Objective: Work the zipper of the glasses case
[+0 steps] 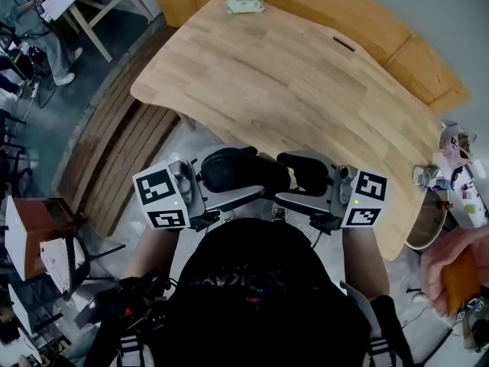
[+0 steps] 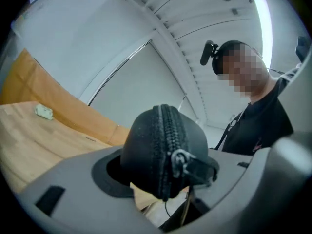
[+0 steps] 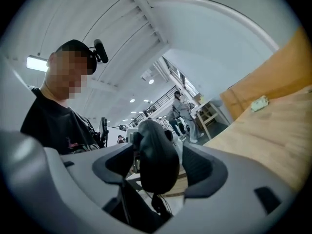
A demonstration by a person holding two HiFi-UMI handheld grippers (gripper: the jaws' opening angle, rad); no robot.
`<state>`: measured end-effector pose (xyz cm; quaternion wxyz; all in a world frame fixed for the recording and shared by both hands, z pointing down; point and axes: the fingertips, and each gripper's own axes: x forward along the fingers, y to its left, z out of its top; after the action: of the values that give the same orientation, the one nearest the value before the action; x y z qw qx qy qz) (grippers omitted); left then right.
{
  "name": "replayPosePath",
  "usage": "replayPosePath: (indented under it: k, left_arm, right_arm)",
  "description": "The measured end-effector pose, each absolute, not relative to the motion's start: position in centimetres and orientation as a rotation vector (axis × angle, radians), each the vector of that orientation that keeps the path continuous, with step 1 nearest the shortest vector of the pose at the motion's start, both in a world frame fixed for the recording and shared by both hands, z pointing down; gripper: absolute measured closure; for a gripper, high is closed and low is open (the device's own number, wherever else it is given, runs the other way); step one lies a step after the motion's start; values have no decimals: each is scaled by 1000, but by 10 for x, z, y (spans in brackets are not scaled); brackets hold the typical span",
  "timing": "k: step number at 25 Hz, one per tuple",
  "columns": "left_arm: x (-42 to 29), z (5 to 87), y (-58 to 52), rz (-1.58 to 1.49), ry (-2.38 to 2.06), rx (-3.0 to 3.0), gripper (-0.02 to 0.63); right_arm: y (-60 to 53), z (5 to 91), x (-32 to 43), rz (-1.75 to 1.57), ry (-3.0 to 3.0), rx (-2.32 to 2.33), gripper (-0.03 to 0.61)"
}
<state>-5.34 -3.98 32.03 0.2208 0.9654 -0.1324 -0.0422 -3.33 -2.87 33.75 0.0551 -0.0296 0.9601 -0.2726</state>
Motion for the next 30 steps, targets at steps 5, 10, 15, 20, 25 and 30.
replayPosePath:
  k: [5, 10, 15, 20, 25, 30]
  left_arm:
    - [-41, 326, -34, -103, -315, 2631, 331]
    - [-40, 331, -35, -88, -335, 2606, 331]
    - [-34, 332, -37, -90, -342, 2592, 327]
    - [-46, 337, -55, -152, -423, 2529, 326]
    - [-48, 367, -60, -45, -470, 2443, 501]
    - [-21, 407, -47, 118, -468, 2365, 603]
  right_arm:
    - [-16, 352, -54, -878, 2981, 6, 264]
    - [-17, 358, -56, -910, 2966, -41, 279]
    - [-17, 359, -39, -922, 2920, -114, 287]
    - [-32, 372, 13, -1016, 2812, -279, 288]
    - [-94, 427, 101, -858, 2908, -1012, 288]
    - [-152, 495, 169, -319, 3220, -1598, 288]
